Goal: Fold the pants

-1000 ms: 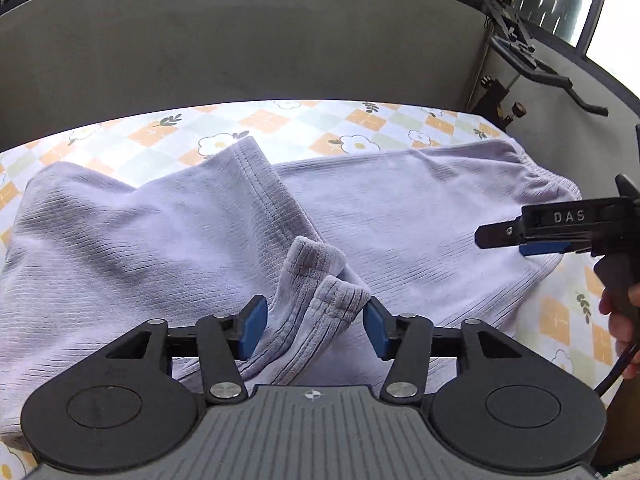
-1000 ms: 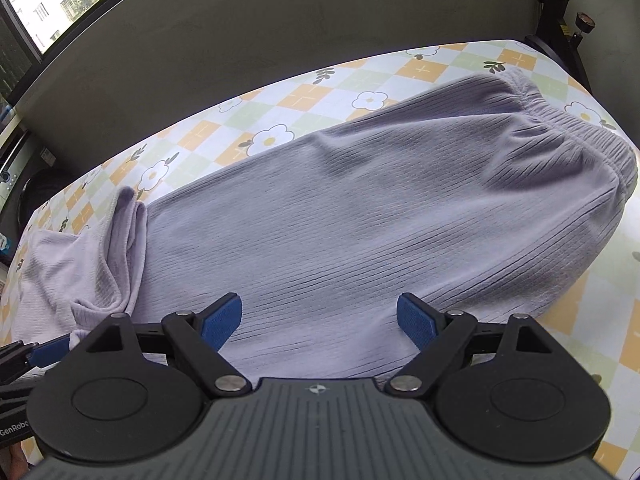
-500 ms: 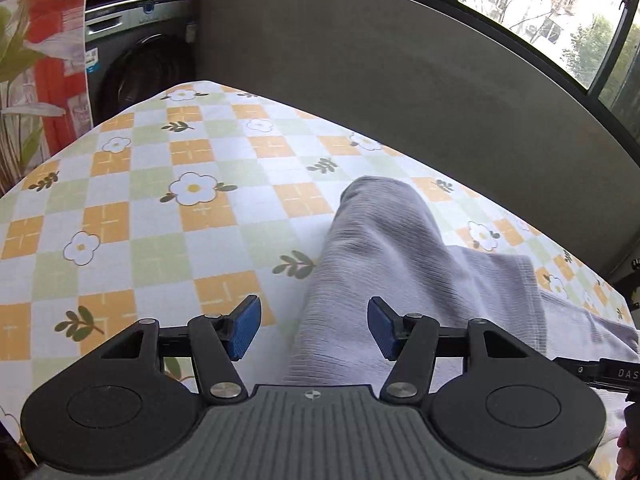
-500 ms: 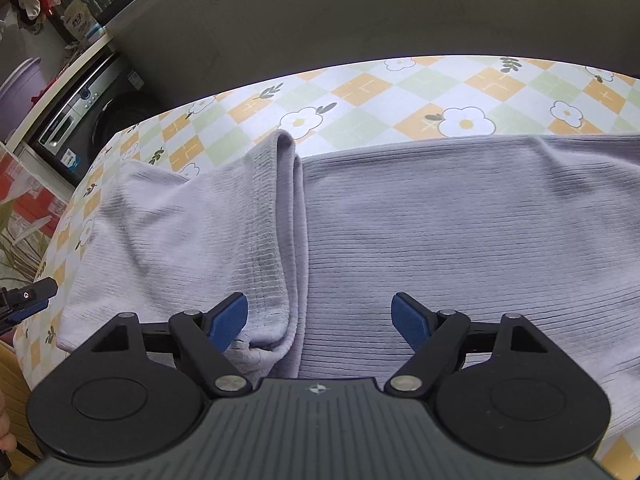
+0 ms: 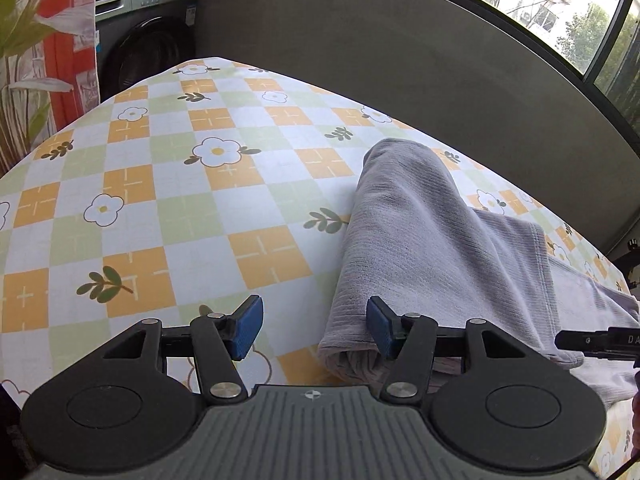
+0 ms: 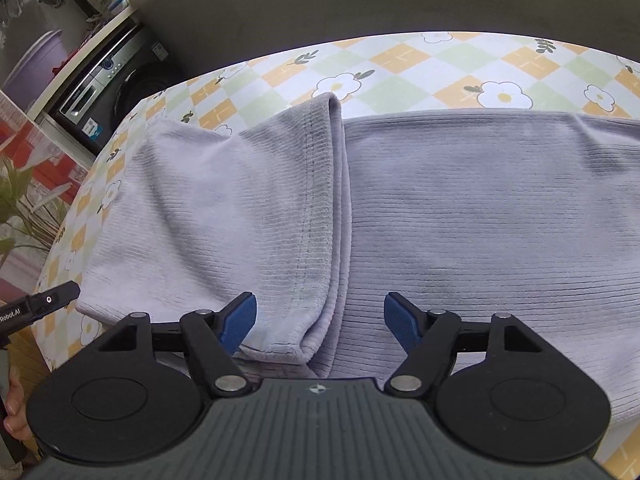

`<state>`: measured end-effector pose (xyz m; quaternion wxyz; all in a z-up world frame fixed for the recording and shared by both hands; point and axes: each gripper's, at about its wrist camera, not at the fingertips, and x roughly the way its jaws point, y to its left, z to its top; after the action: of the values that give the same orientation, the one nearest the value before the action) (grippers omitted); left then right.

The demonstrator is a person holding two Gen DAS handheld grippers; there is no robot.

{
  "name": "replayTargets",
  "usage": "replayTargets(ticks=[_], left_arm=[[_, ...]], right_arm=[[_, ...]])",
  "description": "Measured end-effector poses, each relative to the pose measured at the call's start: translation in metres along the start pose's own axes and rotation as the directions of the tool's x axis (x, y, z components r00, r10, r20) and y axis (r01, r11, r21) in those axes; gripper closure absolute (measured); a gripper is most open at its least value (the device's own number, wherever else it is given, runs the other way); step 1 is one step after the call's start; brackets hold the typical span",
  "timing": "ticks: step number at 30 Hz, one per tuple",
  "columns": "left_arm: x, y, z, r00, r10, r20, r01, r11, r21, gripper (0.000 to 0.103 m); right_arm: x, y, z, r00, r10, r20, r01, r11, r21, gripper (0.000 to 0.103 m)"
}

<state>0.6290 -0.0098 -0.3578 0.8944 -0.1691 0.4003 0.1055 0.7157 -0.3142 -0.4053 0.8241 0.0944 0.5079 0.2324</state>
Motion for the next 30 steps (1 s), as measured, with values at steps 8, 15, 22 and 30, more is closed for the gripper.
replayTargets(ticks=[8,15,22,30], left_arm=[[0.006,-0.015,-0.020,0.998,-0.041,-0.048,0.047,0.989,0.139,0.043],[0.027,-0.025,-0.025,0.999,0.006,-0.050,0.002,0.987,0.160,0.044],[0.029,-0.034,-0.016,0.996,0.071,0.051,-0.078,0.982,0.169,0.043],[0.031,-0.011,-0.021,0.993,0.113,0.023,-0.115,0.985,0.131,0.040]], right_arm=[[0.016,-0.003,0.007,1.000,0.027,-0.007,-0.027,0.998,0.064,0.029],[0.016,-0.002,0.007,1.000,0.025,-0.006,-0.025,0.997,0.067,0.029],[0.020,-0.003,0.011,0.999,0.037,0.020,-0.038,0.997,0.073,0.029],[0.038,0.002,0.025,0.996,0.040,0.078,-0.045,0.997,0.063,0.028]])
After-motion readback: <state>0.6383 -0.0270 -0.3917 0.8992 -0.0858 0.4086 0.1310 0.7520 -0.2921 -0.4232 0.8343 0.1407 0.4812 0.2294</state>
